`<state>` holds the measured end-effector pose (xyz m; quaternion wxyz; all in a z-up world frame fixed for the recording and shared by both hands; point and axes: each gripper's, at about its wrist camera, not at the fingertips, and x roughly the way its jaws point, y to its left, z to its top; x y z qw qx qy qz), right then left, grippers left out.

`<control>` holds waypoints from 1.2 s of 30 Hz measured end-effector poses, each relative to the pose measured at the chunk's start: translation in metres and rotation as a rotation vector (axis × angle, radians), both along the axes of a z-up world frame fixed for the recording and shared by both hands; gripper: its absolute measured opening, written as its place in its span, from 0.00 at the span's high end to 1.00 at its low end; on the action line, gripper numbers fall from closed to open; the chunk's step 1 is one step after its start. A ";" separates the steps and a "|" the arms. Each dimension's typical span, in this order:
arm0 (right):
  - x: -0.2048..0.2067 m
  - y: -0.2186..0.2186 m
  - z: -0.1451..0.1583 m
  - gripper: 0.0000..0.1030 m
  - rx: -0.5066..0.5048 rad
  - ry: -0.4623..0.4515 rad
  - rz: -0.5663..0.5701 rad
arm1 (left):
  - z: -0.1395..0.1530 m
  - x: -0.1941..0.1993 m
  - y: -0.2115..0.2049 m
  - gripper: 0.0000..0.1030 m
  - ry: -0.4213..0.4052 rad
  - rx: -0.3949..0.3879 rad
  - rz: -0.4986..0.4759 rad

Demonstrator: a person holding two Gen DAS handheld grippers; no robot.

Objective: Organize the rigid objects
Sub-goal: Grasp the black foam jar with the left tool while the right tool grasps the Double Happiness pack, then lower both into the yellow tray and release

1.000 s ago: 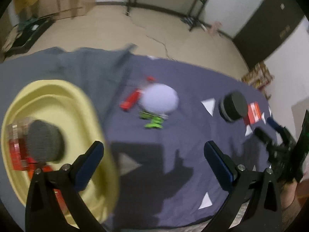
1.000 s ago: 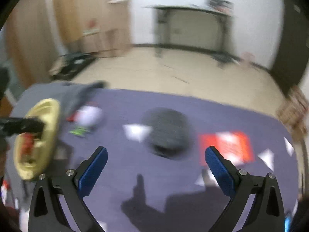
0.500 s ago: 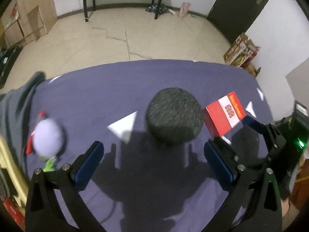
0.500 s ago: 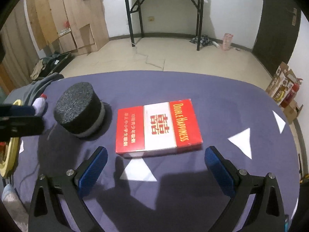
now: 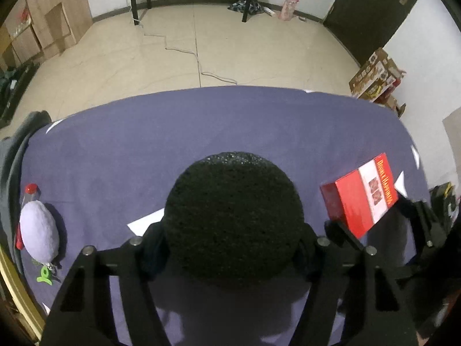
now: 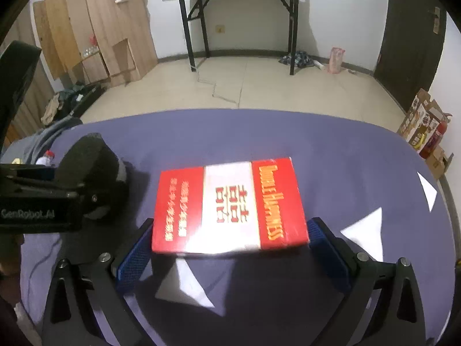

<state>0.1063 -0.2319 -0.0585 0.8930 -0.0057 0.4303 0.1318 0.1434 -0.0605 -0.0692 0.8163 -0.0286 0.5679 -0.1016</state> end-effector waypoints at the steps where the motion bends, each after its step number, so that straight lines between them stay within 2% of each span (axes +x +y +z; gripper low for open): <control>1: -0.002 0.003 0.000 0.11 0.002 -0.010 -0.002 | 0.003 -0.002 0.002 0.33 -0.001 -0.012 0.000; 5: -0.011 0.012 -0.001 0.12 -0.010 -0.028 0.005 | 0.033 -0.022 0.019 0.33 -0.051 -0.030 -0.007; 10: -0.032 0.027 0.025 0.12 0.029 -0.101 0.083 | 0.096 -0.085 0.097 0.33 -0.155 -0.071 0.077; 14: -0.041 0.083 0.055 0.12 0.071 -0.148 0.231 | 0.132 -0.153 0.186 0.33 -0.201 -0.081 0.221; 18: -0.062 0.163 0.085 0.12 0.105 -0.185 0.427 | 0.145 -0.212 0.262 0.33 -0.191 -0.056 0.354; 20: -0.076 0.201 0.093 0.12 0.108 -0.195 0.533 | 0.144 -0.235 0.299 0.33 -0.175 -0.032 0.420; 22: -0.094 0.244 0.094 0.12 0.096 -0.177 0.643 | 0.130 -0.251 0.330 0.33 -0.133 -0.013 0.478; 23: -0.107 0.270 0.090 0.12 0.087 -0.154 0.712 | 0.120 -0.258 0.342 0.33 -0.108 -0.011 0.501; 26: -0.129 0.313 0.076 0.12 0.012 -0.138 0.804 | 0.099 -0.267 0.377 0.33 -0.098 0.021 0.569; 30: -0.134 0.350 0.053 0.12 -0.075 -0.093 0.857 | 0.059 -0.253 0.411 0.33 -0.033 -0.015 0.606; 36: -0.123 0.402 0.046 0.12 -0.143 -0.080 0.883 | 0.036 -0.239 0.438 0.33 -0.035 -0.088 0.615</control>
